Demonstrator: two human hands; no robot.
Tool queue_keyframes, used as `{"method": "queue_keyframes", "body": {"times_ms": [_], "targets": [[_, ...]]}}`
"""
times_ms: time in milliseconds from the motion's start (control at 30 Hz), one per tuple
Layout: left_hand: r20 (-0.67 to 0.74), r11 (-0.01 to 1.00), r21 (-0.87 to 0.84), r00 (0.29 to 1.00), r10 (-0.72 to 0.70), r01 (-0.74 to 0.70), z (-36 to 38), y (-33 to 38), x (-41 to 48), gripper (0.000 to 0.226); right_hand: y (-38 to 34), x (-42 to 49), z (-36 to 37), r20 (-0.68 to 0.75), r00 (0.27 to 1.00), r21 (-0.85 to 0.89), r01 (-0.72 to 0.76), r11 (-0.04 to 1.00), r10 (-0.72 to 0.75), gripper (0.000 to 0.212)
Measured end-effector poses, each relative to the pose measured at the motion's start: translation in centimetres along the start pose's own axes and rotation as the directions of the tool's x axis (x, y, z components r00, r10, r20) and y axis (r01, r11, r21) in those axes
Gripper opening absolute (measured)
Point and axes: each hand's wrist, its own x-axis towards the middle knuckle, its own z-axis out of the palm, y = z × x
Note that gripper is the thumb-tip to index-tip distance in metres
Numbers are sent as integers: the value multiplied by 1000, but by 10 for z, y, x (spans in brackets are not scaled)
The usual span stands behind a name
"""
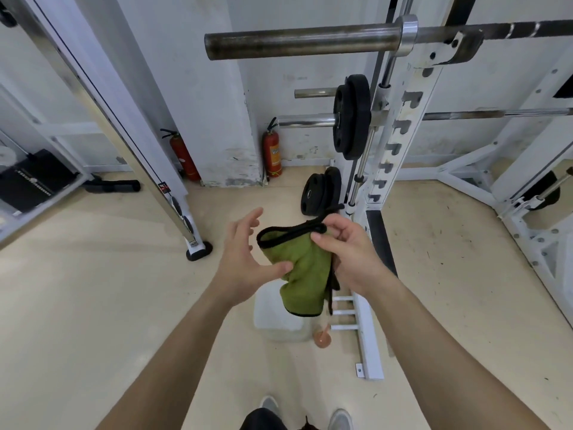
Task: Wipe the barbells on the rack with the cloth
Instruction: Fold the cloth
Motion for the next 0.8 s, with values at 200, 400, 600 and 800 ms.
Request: {"method": "queue_keyframes", "body": {"times_ms": [200, 400, 600, 800], "targets": [[-27, 956, -277, 994, -109, 98, -5, -36, 27, 13, 7, 35, -18, 21, 991, -150, -128, 980, 132, 12], [78, 952, -125, 959, -272, 280, 27, -128, 97, 17, 122, 104, -55, -210, 946, -319, -304, 898, 246, 10], [12, 916, 0, 916, -401, 401, 80, -275, 178, 18, 260, 192, -82, -338, 905, -392, -385, 835, 259, 13], [-18, 900, 117, 907, -422, 421, 151, -438, 190, 11, 423, 222, -128, -345, 900, -477, -411, 777, 265, 23]]}}
